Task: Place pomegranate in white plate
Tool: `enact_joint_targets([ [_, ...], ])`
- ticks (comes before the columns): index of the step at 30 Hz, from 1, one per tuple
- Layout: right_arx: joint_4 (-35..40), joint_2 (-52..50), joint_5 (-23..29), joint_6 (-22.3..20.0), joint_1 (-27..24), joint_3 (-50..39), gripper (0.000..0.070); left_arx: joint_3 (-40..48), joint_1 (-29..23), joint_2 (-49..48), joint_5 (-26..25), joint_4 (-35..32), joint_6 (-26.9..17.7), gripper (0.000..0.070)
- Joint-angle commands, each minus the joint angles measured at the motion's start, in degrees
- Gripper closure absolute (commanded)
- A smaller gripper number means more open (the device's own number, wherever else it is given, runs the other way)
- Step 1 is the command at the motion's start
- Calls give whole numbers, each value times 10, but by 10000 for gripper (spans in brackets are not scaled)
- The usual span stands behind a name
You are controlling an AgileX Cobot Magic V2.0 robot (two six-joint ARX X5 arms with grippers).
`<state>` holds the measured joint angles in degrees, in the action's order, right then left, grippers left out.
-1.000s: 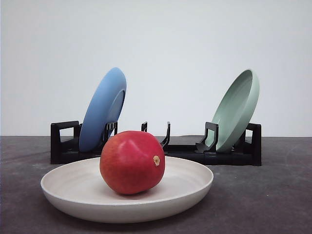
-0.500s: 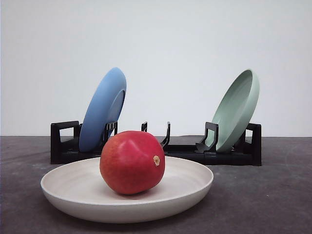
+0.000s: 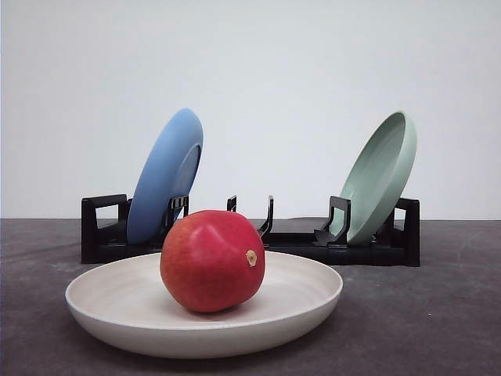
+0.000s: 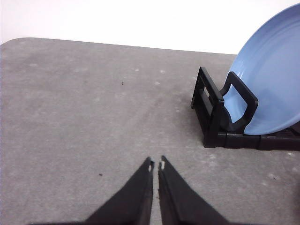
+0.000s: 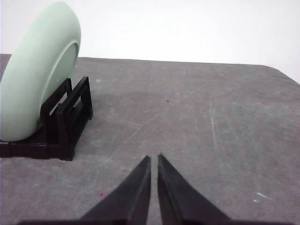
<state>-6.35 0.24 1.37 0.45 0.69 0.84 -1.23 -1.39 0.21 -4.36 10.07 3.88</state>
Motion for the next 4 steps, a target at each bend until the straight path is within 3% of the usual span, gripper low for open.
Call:
enact_joint_targets([
  [1,8,0,2,8,-1,-2,679,5,-1,0,3,-7,-2,700],
  [4,8,0,2,8,-1,-2,679,5,-1,0,3,-7,-2,700],
])
